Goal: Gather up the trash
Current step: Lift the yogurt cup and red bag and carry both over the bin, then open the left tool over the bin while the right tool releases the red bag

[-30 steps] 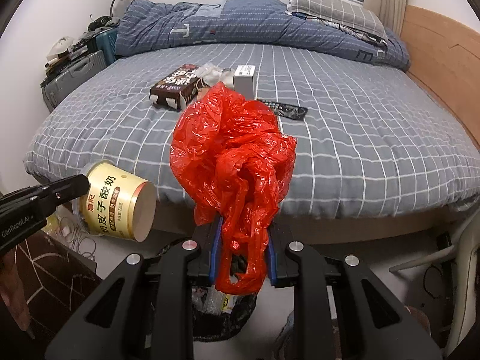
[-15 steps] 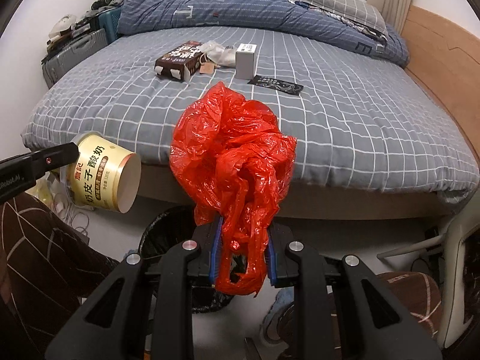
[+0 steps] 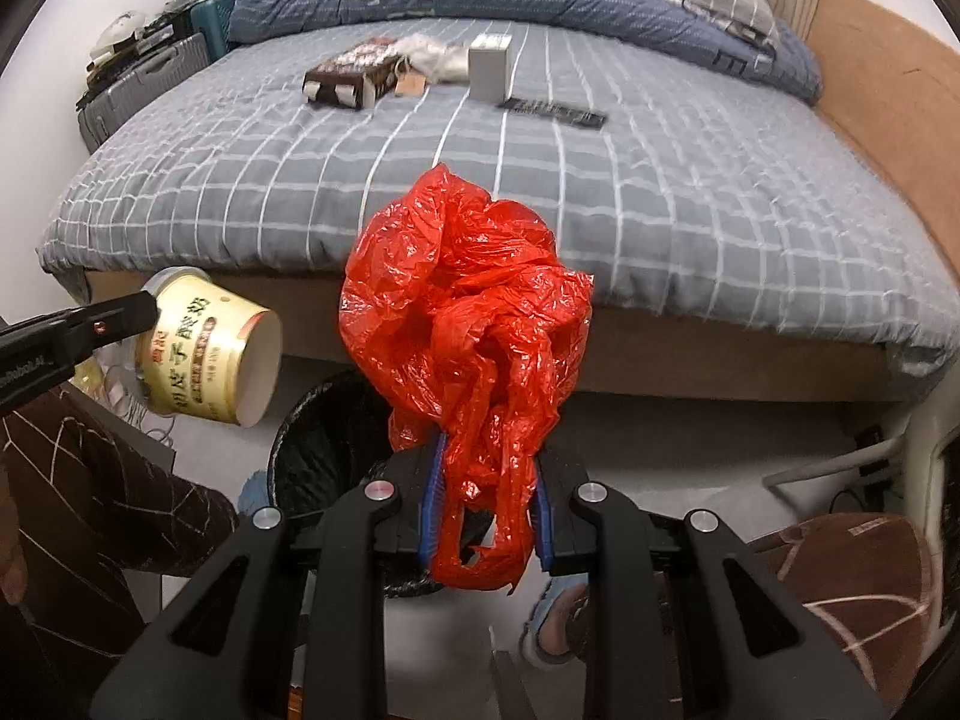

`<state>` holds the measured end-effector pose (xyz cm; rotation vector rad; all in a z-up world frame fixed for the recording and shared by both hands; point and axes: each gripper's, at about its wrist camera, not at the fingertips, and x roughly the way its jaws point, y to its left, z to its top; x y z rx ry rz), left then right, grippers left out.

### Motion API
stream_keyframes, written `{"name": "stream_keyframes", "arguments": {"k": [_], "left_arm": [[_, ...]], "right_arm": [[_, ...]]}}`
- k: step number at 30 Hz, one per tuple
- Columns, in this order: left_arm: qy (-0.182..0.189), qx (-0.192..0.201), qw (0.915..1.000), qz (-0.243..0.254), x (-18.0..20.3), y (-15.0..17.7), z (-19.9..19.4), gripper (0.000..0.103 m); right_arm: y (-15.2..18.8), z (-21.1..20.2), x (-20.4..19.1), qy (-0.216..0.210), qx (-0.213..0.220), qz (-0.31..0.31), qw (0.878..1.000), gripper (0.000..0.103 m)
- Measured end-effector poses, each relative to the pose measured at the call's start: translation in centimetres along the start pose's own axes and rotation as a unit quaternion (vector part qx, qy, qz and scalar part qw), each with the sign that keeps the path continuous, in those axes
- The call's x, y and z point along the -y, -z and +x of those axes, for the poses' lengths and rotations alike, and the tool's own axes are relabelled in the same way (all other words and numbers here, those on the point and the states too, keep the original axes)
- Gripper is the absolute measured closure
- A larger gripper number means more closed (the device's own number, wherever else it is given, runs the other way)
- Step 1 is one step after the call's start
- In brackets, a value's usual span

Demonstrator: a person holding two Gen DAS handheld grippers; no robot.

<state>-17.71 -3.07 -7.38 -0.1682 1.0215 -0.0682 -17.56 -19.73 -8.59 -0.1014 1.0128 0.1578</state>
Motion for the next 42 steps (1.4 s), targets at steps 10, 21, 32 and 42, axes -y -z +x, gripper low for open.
{"name": "stream_keyframes", "arguments": {"k": [10, 21, 32, 42], "left_arm": [[0.011, -0.034, 0.9994, -0.004, -0.7, 0.7, 5.0, 0.089], [-0.004, -0.06, 0.998, 0.022, 1.1, 0.8, 9.3, 0.08], [-0.003, -0.045, 0.999, -0.004, -0.9, 1.1, 9.7, 0.025], [-0.038, -0.036, 0.9982, -0.027, -5.1, 1.7, 8.9, 0.007]], "right_arm": [[1.0, 2.9, -0.1, 0.007, -0.027, -0.009, 1.0, 0.081], [1.2, 4.7, 1.1, 0.007, -0.046, 0.007, 0.999, 0.081], [1.3, 6.9, -0.8, -0.014, -0.059, -0.01, 0.998, 0.081], [0.7, 10.7, -4.3, -0.046, -0.087, -0.033, 0.995, 0.081]]}}
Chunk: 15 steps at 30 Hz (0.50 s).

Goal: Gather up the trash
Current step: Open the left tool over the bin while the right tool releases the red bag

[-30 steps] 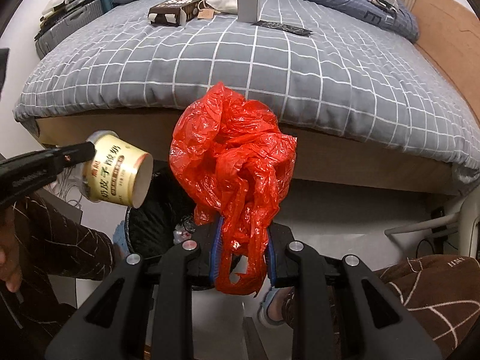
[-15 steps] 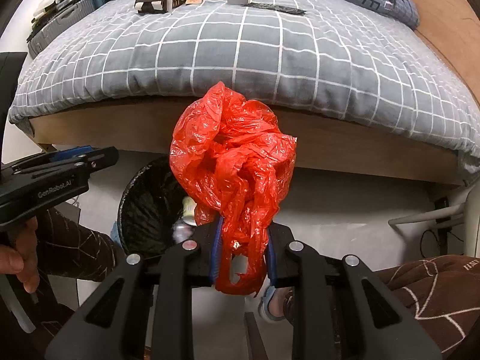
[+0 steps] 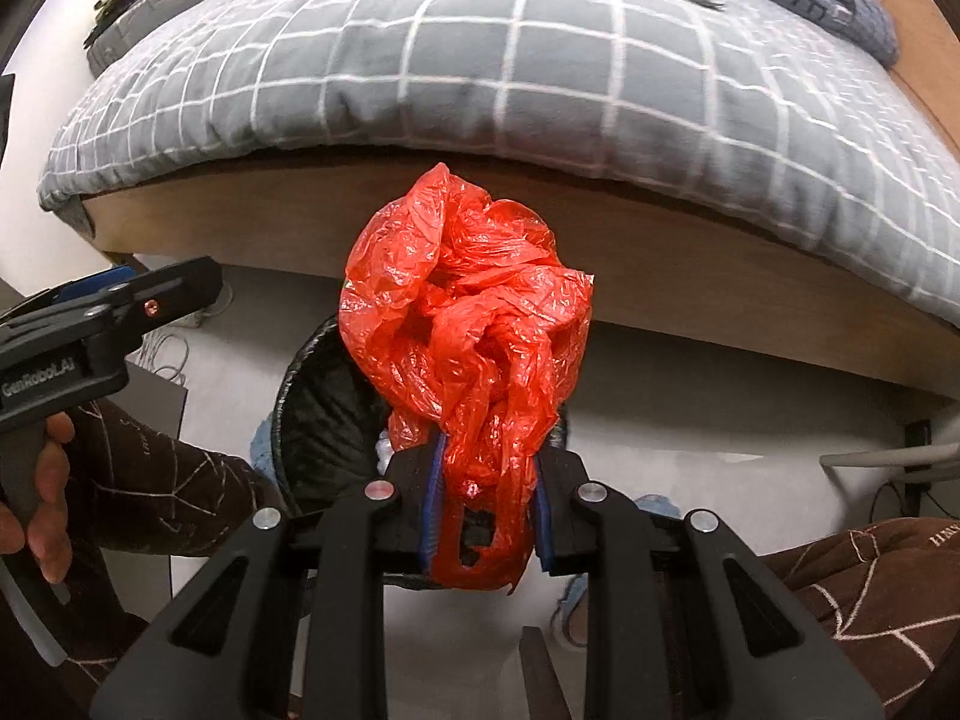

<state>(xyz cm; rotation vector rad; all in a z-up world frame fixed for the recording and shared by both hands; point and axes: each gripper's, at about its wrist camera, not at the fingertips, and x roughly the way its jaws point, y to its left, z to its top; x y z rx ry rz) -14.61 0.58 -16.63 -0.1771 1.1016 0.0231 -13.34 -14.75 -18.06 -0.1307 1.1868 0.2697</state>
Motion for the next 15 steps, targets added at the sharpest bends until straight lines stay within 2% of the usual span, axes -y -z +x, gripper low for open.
{"name": "stream_keyframes", "arguments": {"k": [9, 15], "left_arm": [[-0.021, -0.009, 0.9996, -0.018, -2.4, 0.4, 0.5, 0.006], [-0.04, -0.006, 0.9992, -0.01, -3.1, 0.6, 0.5, 0.006]], "right_arm": [[-0.8, 3.5, -1.7, -0.024, -0.032, -0.011, 0.999, 0.08], [-1.1, 5.2, -3.2, -0.021, -0.049, -0.03, 0.998, 0.076]]}}
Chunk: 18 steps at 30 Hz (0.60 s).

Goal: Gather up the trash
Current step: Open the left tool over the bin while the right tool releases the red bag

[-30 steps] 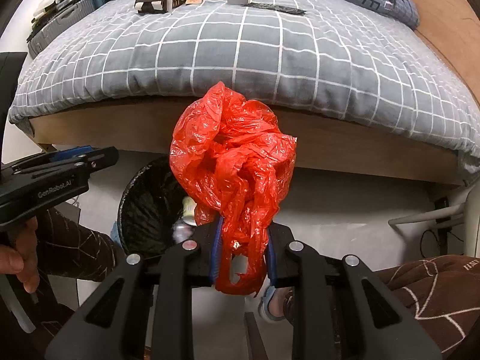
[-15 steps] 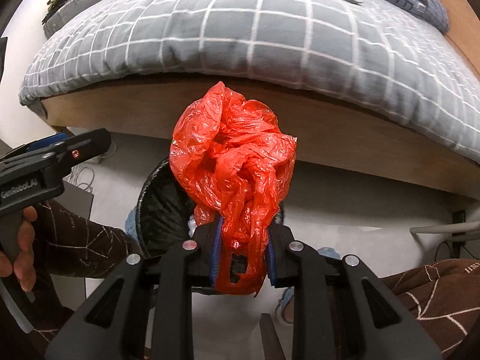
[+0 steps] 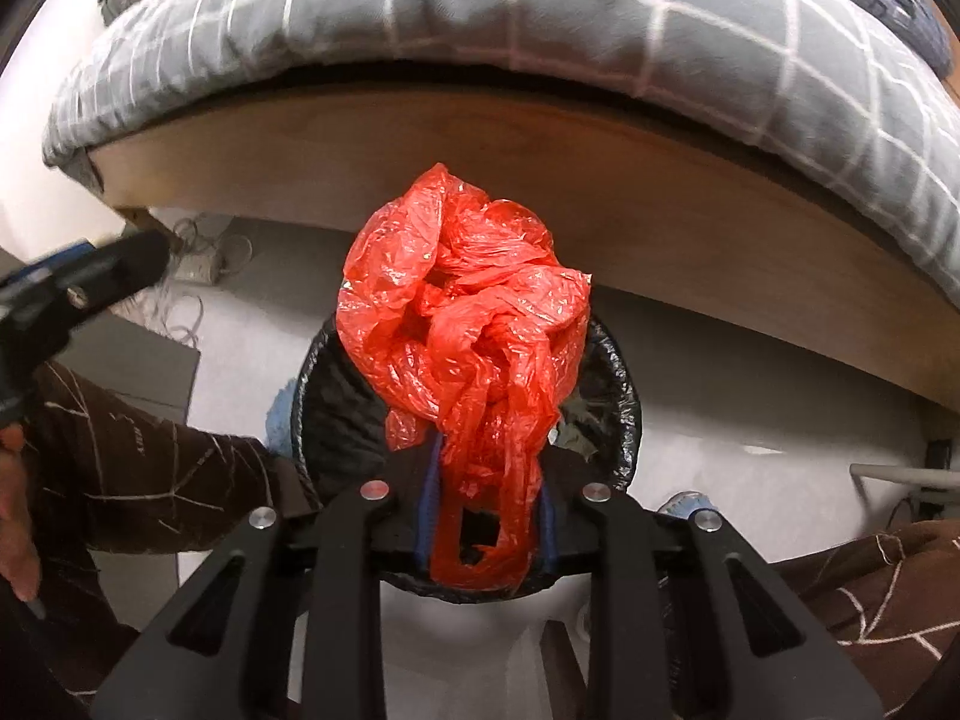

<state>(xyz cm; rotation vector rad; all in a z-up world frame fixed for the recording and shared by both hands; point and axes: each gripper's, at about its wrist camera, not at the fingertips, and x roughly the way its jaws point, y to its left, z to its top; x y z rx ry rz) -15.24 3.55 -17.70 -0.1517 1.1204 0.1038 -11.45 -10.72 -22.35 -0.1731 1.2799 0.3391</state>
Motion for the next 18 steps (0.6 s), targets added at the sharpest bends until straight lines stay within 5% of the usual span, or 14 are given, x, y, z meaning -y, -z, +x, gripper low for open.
{"name": "stream_keyframes", "arguments": {"k": [6, 18], "left_arm": [[0.001, -0.001, 1.0, -0.002, -0.4, -0.1, 0.1, 0.006], [0.009, 0.014, 0.9999, 0.002, -0.1, -0.3, -0.9, 0.006]], "right_arm": [[0.1, 0.2, 0.0, 0.005, -0.001, 0.005, 1.0, 0.071], [0.3, -1.8, 0.5, 0.015, 0.036, 0.008, 0.999, 0.046]]}}
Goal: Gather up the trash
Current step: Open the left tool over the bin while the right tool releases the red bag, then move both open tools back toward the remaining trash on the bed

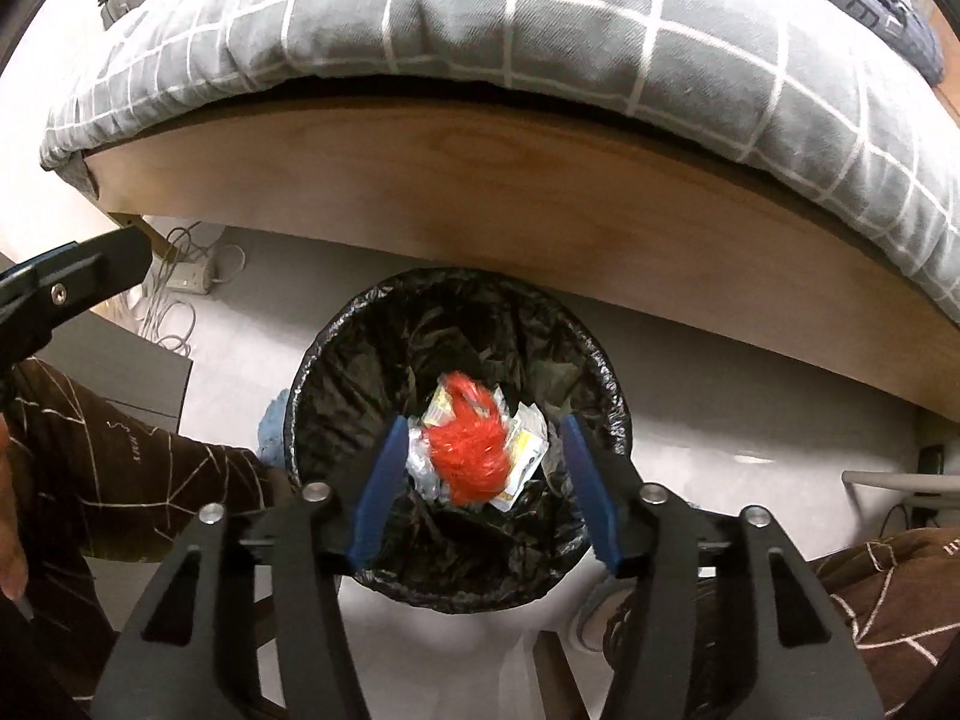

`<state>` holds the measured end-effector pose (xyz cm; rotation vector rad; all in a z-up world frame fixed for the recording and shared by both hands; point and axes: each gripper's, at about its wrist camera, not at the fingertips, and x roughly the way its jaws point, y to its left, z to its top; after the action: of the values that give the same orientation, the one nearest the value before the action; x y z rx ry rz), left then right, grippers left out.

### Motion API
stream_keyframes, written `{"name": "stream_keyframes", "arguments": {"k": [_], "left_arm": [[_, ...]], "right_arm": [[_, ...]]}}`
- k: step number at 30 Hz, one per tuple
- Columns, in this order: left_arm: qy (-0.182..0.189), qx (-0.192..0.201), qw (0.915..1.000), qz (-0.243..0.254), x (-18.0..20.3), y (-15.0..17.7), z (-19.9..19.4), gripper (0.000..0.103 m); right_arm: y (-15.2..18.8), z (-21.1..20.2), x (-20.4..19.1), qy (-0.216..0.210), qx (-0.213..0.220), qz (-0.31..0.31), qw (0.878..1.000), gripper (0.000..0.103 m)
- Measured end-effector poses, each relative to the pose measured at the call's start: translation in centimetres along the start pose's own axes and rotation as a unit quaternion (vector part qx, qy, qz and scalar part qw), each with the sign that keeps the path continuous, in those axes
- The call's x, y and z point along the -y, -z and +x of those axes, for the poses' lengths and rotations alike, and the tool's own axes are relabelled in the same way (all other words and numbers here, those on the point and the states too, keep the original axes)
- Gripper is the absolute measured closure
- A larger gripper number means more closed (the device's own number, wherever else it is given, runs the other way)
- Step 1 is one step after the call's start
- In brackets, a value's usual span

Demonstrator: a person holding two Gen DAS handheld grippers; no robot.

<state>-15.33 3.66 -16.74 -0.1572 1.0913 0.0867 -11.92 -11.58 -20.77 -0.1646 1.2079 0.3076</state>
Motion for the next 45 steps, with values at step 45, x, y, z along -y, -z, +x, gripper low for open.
{"name": "stream_keyframes", "arguments": {"k": [45], "left_arm": [[0.041, 0.095, 0.994, 0.034, 4.5, -20.1, -2.6, 0.006]], "right_arm": [[-18.7, -12.6, 10.6, 0.063, 0.24, 0.079, 0.966, 0.008]]}}
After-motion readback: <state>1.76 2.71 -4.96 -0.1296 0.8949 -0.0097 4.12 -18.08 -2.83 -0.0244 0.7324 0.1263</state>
